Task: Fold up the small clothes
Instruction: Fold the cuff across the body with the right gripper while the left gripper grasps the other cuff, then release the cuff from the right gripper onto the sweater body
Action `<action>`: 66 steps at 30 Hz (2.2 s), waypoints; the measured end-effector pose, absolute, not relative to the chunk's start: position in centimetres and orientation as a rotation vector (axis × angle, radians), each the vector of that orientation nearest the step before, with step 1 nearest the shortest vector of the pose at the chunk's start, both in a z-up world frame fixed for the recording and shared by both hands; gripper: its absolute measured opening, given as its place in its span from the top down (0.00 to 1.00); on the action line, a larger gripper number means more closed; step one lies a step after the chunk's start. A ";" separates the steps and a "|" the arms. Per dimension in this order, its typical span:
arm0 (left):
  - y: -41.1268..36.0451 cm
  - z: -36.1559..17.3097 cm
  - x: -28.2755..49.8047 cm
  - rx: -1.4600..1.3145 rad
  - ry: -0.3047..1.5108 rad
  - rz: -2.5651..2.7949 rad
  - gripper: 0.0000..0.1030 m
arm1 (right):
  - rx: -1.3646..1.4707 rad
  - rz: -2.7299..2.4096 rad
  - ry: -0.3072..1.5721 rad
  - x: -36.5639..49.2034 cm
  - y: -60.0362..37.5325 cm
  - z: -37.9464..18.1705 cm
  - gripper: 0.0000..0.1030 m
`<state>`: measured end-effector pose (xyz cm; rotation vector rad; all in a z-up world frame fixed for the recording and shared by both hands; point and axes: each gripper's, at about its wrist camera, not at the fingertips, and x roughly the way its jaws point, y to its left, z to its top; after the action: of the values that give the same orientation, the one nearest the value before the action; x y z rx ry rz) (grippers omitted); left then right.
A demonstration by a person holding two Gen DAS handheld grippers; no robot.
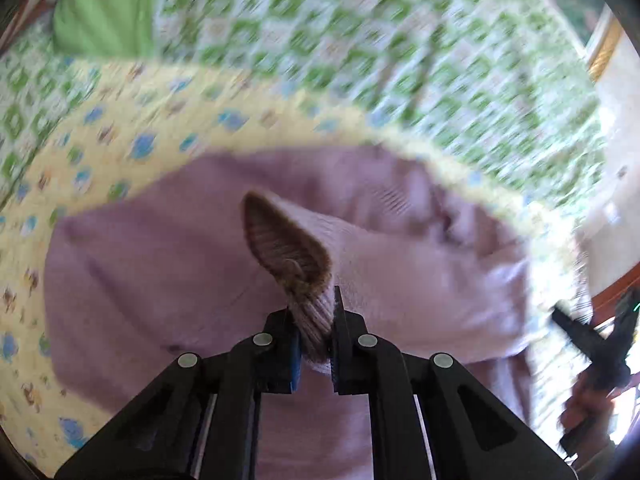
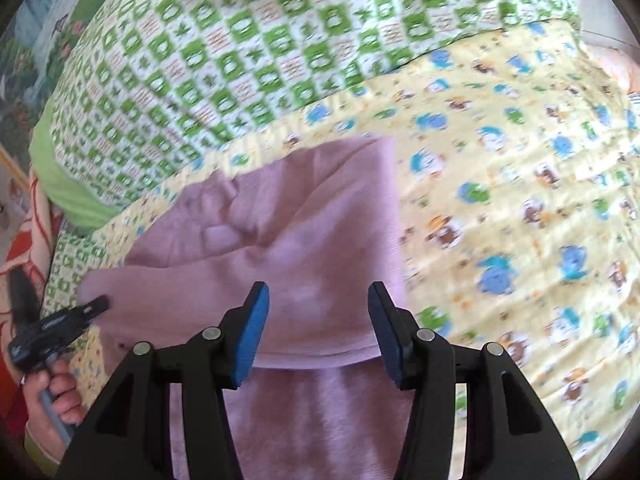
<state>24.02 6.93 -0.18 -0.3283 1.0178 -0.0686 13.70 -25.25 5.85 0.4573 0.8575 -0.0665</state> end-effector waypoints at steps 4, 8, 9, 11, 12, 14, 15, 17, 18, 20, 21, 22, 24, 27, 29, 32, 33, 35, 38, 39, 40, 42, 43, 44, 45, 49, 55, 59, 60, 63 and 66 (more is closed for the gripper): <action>10.4 -2.8 22.7 -0.431 1.042 -0.009 0.91 | 0.492 -0.110 0.878 14.9 -27.1 4.4 0.49; 10.0 -3.7 22.7 -0.425 1.057 -0.010 0.91 | 0.453 -0.099 0.908 16.8 -27.3 3.1 0.49; 9.7 -3.3 22.9 -0.408 1.056 -0.013 0.91 | 0.447 -0.091 0.919 17.3 -27.3 2.6 0.49; 9.0 -3.2 23.3 -0.386 1.057 -0.019 0.91 | 0.429 -0.076 0.945 19.2 -26.8 1.9 0.49; 8.8 -3.3 23.1 -0.390 1.058 -0.024 0.91 | 0.414 -0.086 0.953 20.3 -26.7 1.5 0.49; 9.0 -3.4 22.8 -0.390 1.060 -0.029 0.91 | 0.409 -0.124 0.970 21.8 -26.8 0.5 0.49; 8.8 -3.5 22.7 -0.391 1.062 -0.033 0.91 | 0.424 -0.132 0.977 22.4 -27.0 0.0 0.49; 8.0 -3.3 22.9 -0.398 1.061 -0.058 0.91 | 0.487 -0.074 1.019 23.7 -28.1 -1.2 0.93; 7.8 -3.2 22.9 -0.400 1.058 -0.072 0.91 | 0.506 -0.057 1.030 24.1 -28.6 -1.2 0.91; 6.3 -3.0 23.5 -0.398 1.052 -0.119 0.91 | 0.473 -0.060 0.988 24.4 -30.3 0.8 0.92; 5.1 -3.0 24.1 -0.385 1.054 -0.145 0.91 | 0.457 -0.062 0.967 24.4 -31.2 2.1 0.92; 4.4 -3.1 24.4 -0.379 1.053 -0.158 0.91 | 0.449 -0.061 0.957 24.5 -32.3 3.2 0.92; 2.7 -3.5 25.0 -0.346 1.050 -0.179 0.91 | 0.400 -0.075 0.965 24.8 -34.0 4.3 0.92; 2.0 -4.9 25.0 -0.299 1.070 -0.168 0.91 | 0.342 -0.075 1.017 25.4 -34.6 3.2 0.93; 2.4 -5.5 24.7 -0.263 1.083 -0.144 0.91 | 0.285 -0.079 1.045 25.5 -34.2 2.0 0.93; 3.9 -6.2 24.1 -0.260 1.114 -0.142 0.88 | 0.292 -0.099 1.025 25.1 -33.9 1.1 0.93; 4.4 -6.0 23.7 -0.256 1.119 -0.139 0.85 | 0.306 -0.106 1.016 25.0 -33.9 1.0 0.92; 5.0 -5.2 22.8 -0.247 1.110 -0.134 0.77 | 0.343 -0.104 1.020 24.7 -33.6 1.0 0.89; 6.2 -3.6 21.3 -0.258 1.096 -0.109 0.65 | 0.345 -0.139 1.018 23.7 -32.7 1.9 0.81; 6.9 -3.2 20.6 -0.279 1.104 -0.096 0.50 | 0.355 -0.135 1.002 23.1 -32.4 2.5 0.77; 7.7 -2.9 20.0 -0.295 1.107 -0.083 0.44 | 0.365 -0.127 0.988 22.7 -31.9 2.9 0.69; 8.6 -2.5 18.9 -0.324 1.116 -0.061 0.37 | 0.379 -0.106 0.959 21.4 -30.6 3.9 0.57; 8.9 -2.4 18.4 -0.335 1.121 -0.053 0.37 | 0.383 -0.090 0.945 20.7 -29.9 4.3 0.56; 9.3 -2.3 17.9 -0.351 1.133 -0.037 0.34 | 0.384 -0.070 0.935 19.9 -29.1 4.7 0.56; 9.6 -2.2 17.5 -0.360 1.141 -0.031 0.31 | 0.385 -0.052 0.930 19.1 -28.1 4.9 0.56; 10.4 -3.1 16.2 -0.451 1.220 0.006 0.30 | 0.393 0.022 0.943 16.8 -24.3 4.8 0.55; 12.1 -5.8 15.6 -0.664 1.260 0.029 0.30 | 0.394 0.101 0.987 13.6 -19.6 3.7 0.55; 13.2 -6.8 16.4 -0.728 1.228 0.065 0.61 | 0.402 0.133 1.022 12.0 -17.6 2.9 0.55; 13.5 -7.0 16.6 -0.729 1.224 0.074 0.79 | 0.402 0.139 1.032 11.7 -17.3 2.6 0.55; 14.2 -6.2 16.3 -0.718 1.177 0.079 0.86 | 0.407 0.143 1.051 10.9 -16.8 2.3 0.55; 14.2 -3.8 15.6 -0.688 1.132 0.051 0.87 | 0.412 0.134 1.041 9.9 -17.2 2.5 0.55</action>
<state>15.62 14.15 -3.76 -0.6879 1.1323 0.0511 9.94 -17.22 2.45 0.4119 1.0407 0.1339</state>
